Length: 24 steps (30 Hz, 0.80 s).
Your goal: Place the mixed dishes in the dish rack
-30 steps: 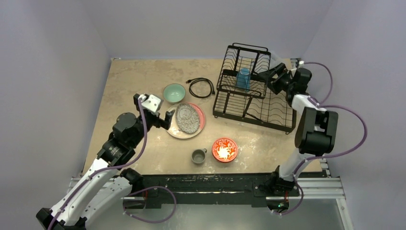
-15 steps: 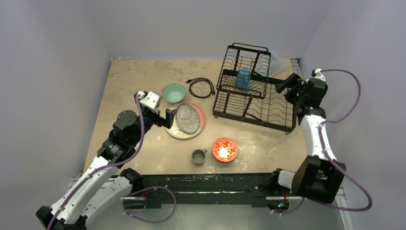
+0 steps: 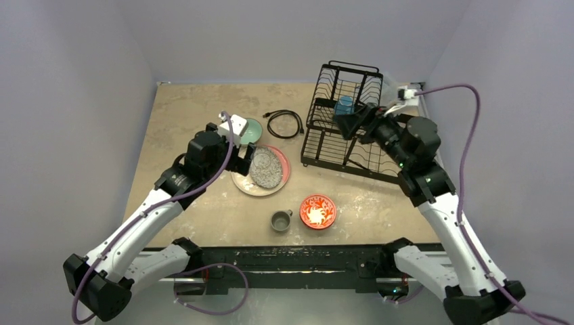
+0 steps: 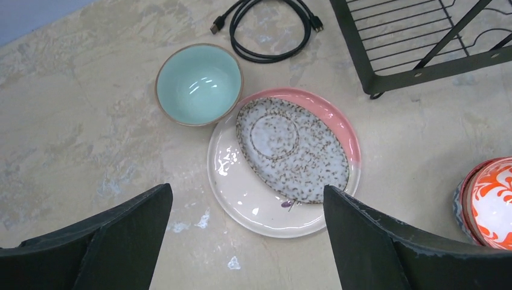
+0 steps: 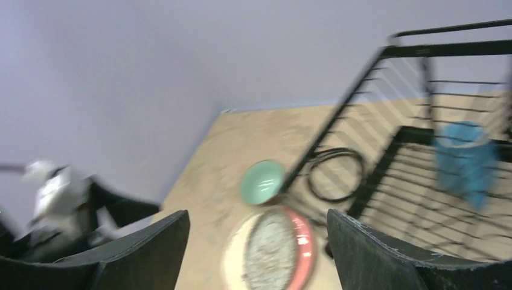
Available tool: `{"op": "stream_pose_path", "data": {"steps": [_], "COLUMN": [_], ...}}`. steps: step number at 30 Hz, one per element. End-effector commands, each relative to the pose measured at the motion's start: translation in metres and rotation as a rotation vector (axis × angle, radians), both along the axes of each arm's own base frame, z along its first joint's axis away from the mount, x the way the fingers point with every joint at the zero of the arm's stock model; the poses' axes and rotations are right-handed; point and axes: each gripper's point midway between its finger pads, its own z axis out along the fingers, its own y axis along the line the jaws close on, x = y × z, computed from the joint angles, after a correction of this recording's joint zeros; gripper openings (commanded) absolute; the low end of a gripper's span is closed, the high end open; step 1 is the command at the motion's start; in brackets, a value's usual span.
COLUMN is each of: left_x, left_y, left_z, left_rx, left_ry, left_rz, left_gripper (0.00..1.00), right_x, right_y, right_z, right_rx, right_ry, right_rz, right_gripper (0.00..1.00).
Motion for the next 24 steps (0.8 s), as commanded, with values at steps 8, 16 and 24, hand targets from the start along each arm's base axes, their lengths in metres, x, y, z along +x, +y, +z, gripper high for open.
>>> {"op": "stream_pose_path", "data": {"steps": [8,16,24], "left_x": [-0.003,-0.063,-0.114], "left_y": [-0.004,-0.051,-0.071], "left_z": [-0.003,-0.026,-0.102], "left_rx": [-0.016,-0.305,-0.503], "left_ry": [0.106,0.449,0.772], "left_rz": [-0.001,-0.144,0.016], "left_gripper": [0.91,0.81,0.75], "right_x": [-0.078,-0.088,-0.088], "right_y": [0.131,0.095,0.087], "right_z": [0.029,0.020,0.005], "right_rx": [-0.070,-0.034,-0.047], "right_ry": [-0.075,-0.053,-0.031], "right_rz": [0.309,0.198,0.168], "right_gripper": [0.83,0.90,0.93]}}
